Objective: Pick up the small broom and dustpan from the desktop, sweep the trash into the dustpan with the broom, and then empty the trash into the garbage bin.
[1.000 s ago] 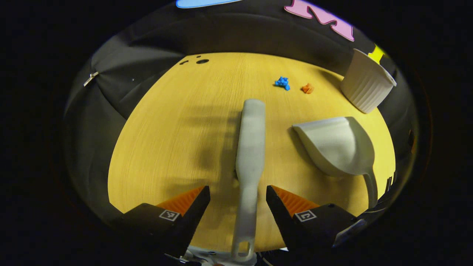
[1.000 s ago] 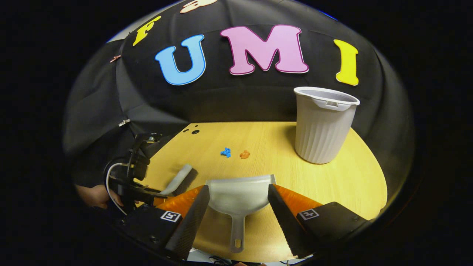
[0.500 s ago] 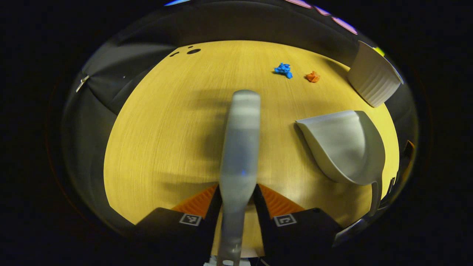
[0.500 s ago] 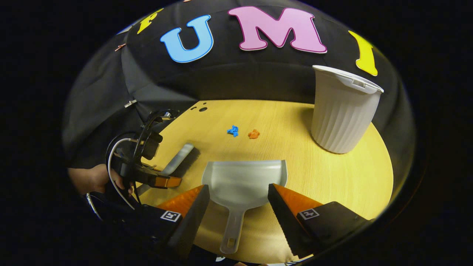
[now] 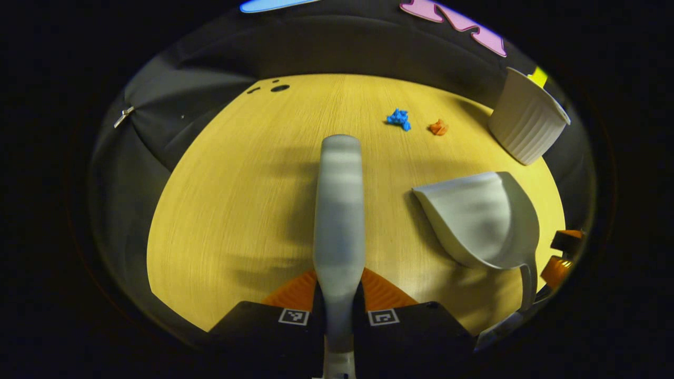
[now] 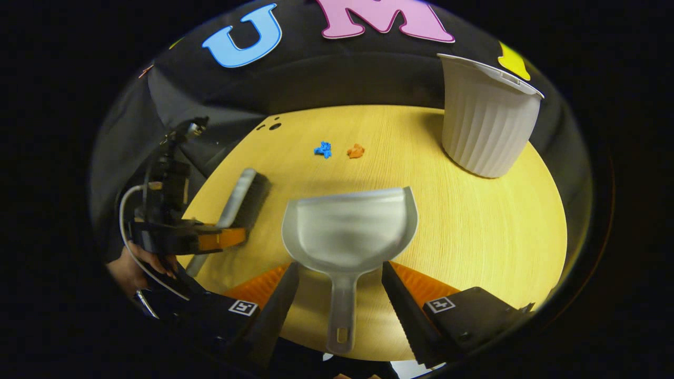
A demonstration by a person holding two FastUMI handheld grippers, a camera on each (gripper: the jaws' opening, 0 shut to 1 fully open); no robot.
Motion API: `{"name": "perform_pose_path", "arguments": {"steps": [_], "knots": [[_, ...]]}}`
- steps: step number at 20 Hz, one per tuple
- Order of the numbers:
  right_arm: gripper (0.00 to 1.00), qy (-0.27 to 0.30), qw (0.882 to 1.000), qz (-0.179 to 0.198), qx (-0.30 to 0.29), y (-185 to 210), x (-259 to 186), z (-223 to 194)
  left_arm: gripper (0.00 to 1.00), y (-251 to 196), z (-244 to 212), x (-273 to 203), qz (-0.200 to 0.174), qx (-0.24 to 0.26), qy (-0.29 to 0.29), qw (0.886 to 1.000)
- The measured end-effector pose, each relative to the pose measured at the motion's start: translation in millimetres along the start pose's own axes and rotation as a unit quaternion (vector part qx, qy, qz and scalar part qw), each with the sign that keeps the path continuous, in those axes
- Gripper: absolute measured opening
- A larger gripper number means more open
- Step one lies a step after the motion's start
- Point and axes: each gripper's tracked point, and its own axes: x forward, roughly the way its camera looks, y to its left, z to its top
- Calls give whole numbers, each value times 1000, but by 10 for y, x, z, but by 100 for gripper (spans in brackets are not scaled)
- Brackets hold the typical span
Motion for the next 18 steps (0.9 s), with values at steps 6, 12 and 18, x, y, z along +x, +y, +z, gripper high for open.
{"name": "perform_pose_path", "arguments": {"steps": [6, 12, 18], "knots": [[99, 48, 998, -33, 6, -71, 217, -282, 26, 55, 107, -415, -14, -24, -41, 999], [100, 93, 994, -63, -5, -167, 560, -507, 25, 249, -79, -527, 1, -46, -39, 998], [91, 100, 992, -71, -24, -208, 707, -499, 25, 364, -184, -566, 18, -57, -36, 998]]}}
